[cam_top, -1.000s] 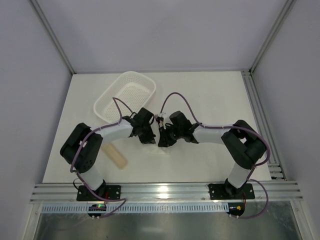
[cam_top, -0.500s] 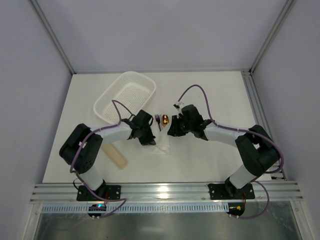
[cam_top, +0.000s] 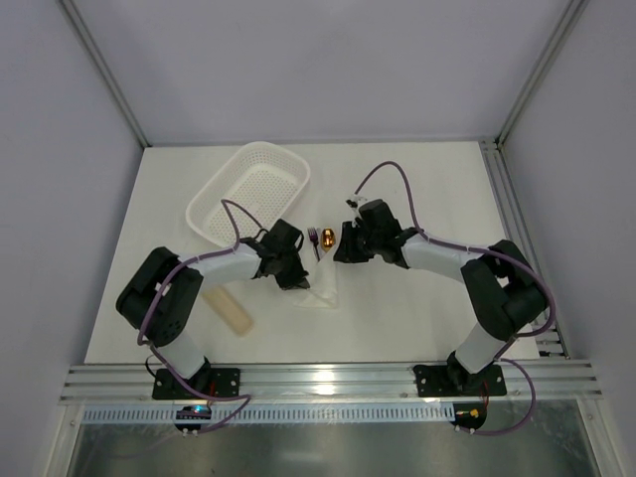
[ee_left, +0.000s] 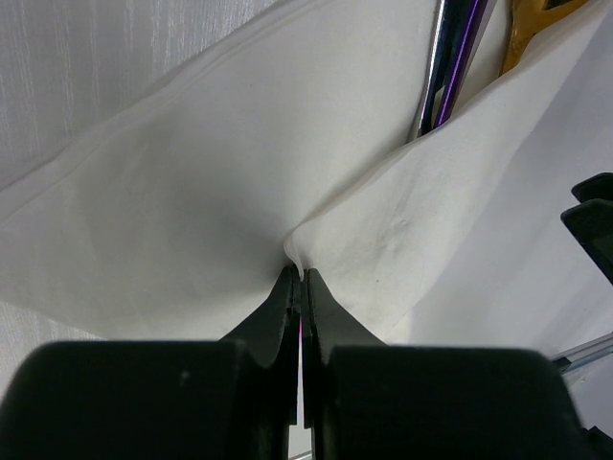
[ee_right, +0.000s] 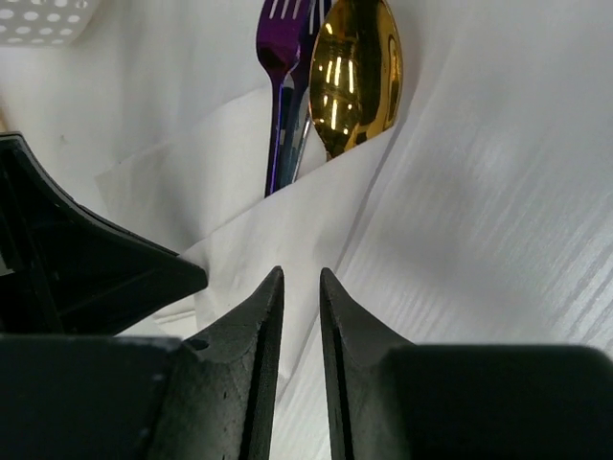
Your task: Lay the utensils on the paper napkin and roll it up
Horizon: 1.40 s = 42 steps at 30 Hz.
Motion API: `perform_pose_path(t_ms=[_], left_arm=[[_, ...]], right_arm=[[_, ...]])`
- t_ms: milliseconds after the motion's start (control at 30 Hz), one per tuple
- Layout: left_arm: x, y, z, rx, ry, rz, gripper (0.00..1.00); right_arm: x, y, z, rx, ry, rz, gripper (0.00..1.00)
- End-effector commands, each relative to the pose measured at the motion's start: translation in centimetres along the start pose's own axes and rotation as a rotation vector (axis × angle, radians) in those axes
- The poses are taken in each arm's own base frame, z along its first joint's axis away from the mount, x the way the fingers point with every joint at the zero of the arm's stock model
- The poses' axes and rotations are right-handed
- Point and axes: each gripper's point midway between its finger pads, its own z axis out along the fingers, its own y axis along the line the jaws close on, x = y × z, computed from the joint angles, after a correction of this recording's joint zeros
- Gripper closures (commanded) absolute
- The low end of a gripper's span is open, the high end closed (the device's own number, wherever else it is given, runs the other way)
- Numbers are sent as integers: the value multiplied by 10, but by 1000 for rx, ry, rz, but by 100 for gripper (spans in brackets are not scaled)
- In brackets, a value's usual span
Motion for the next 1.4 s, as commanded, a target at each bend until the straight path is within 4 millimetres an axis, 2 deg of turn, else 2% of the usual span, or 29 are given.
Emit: perform_pose_path(t_ms=[0,100,133,267,467,667,933,1000,1133,1167,1267,1367], left_arm=[[-1,3,-3,-2,-18,12,100],[2,5,0,-5,-7,11,100],[2,6,0,-7,-4,10,100],[3,6,0,0,-6,13,100],[4,10,1,-6,-11,20,100],[4,12,0,-1,-17,19,100],[4,14,-1,-9,-24,28,100],[5,16,-1,-13,-21,29,100],[5,17,-2,-14,-23,28,100],[5,17,-2,-14,-25,26,100],[5,15,-3,-3,-26,21,100],[6,15,-3,0,-26,20,100]], right_arm=[[-10,18,0,-69,13,-28,76],[10,29,-4,-151,85,-33,79],[17,39,-10,-215,114,-33,81],[53,41,-23,-289,182,6,84],[62,56,-36,-365,188,-10,88],[65,66,-38,-412,208,-13,88],[102,36,-16,-340,293,30,88],[103,34,-16,-326,294,23,88],[94,36,-24,-308,272,-6,88],[85,43,-27,-324,251,-18,88],[75,57,-34,-368,231,-31,88],[74,66,-34,-403,247,-36,88]])
